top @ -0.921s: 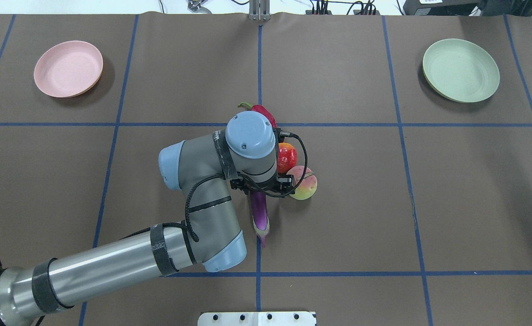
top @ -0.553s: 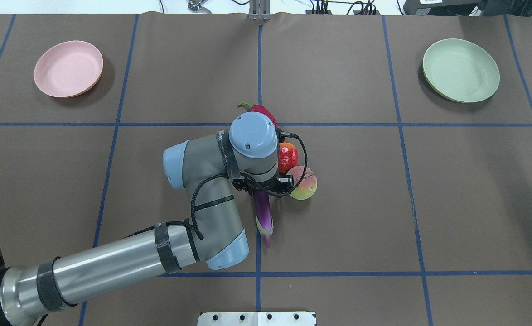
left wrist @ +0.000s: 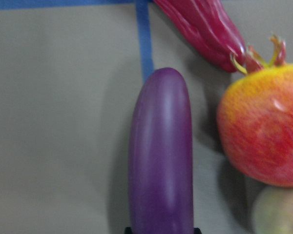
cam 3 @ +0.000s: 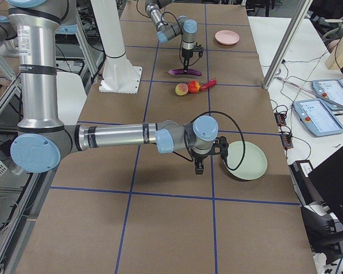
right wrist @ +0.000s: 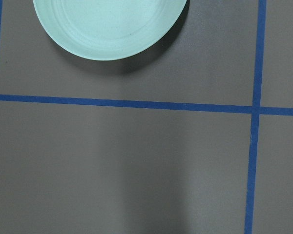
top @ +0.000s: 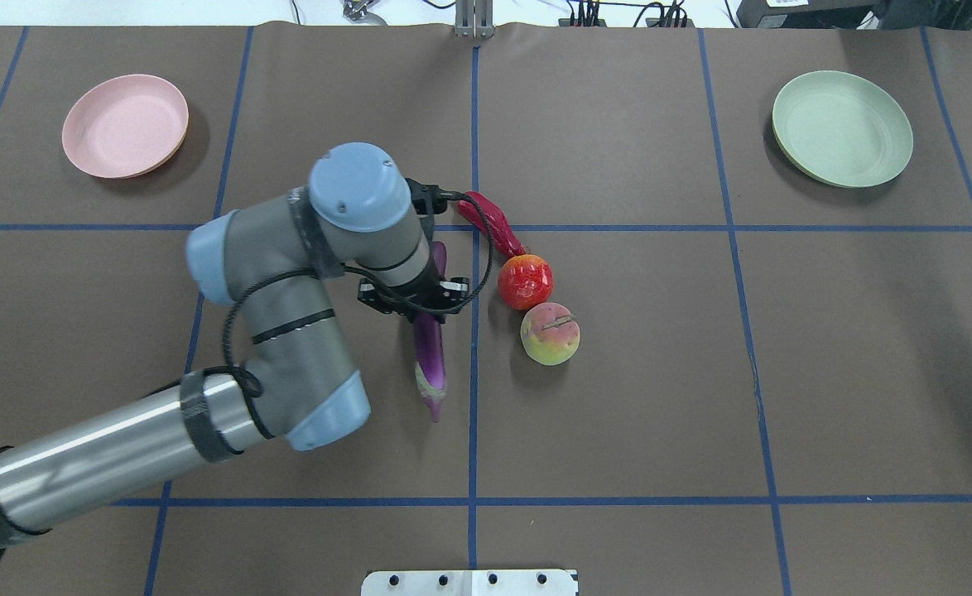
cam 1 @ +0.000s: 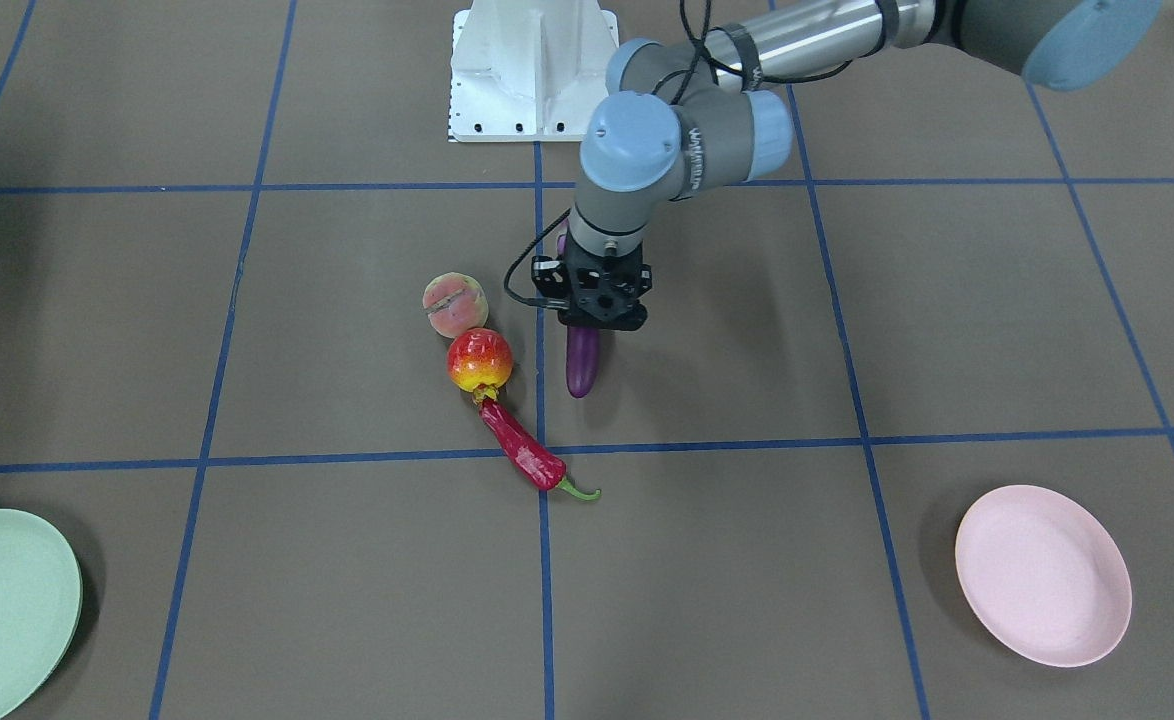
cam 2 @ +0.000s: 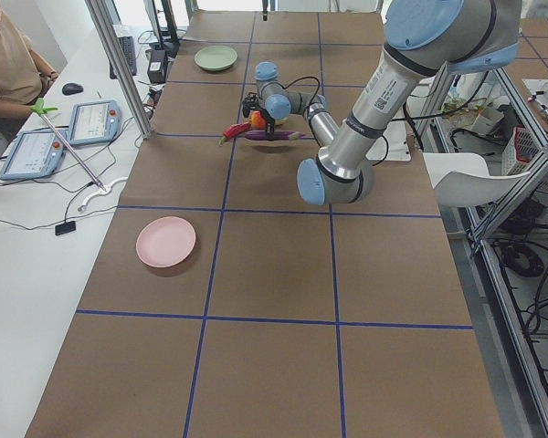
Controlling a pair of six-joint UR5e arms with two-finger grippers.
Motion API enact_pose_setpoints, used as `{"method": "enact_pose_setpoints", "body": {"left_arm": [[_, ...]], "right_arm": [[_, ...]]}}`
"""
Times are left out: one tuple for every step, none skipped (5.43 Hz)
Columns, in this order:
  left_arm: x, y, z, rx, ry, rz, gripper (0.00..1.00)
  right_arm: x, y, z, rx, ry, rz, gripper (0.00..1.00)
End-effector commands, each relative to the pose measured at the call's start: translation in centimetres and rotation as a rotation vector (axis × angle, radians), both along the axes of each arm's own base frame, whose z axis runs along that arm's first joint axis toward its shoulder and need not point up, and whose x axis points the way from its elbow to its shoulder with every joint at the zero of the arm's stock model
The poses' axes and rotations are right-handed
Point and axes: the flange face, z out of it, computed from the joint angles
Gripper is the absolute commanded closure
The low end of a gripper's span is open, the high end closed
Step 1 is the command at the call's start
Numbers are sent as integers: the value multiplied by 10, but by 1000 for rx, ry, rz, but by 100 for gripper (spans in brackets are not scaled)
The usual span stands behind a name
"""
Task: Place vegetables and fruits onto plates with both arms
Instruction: 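Carry the eggplant with the left gripper onto the pink plate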
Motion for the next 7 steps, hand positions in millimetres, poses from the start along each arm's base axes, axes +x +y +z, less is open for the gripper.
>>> {"method": "enact_pose_setpoints", "body": {"left_arm": [[-143,-14,98,-80,-53,-129,100],[-195,-73,160,-187,-158,-256,100],[-216,-160,196,-265,-210,-361,100],[-199,-257,200,-306,-236,-408,100],[-233,-298,241,-298,-226,-414,100],[-274,-313,263,-310,-229,-405,100],[-297,-320,293,-333,-239,-432,100]], "right_arm": [[-6,-3,-9,30,-7,-10,0],[-13,-4,-4,57,-16,-19,0],[-17,-3,-7,57,-36,-27,0],[-20,-1,-11,51,-78,-40,0],[-28,-1,-22,90,-99,-61,0],[-36,2,-22,99,-103,-72,0],[-44,2,-24,98,-103,-85,0]]}}
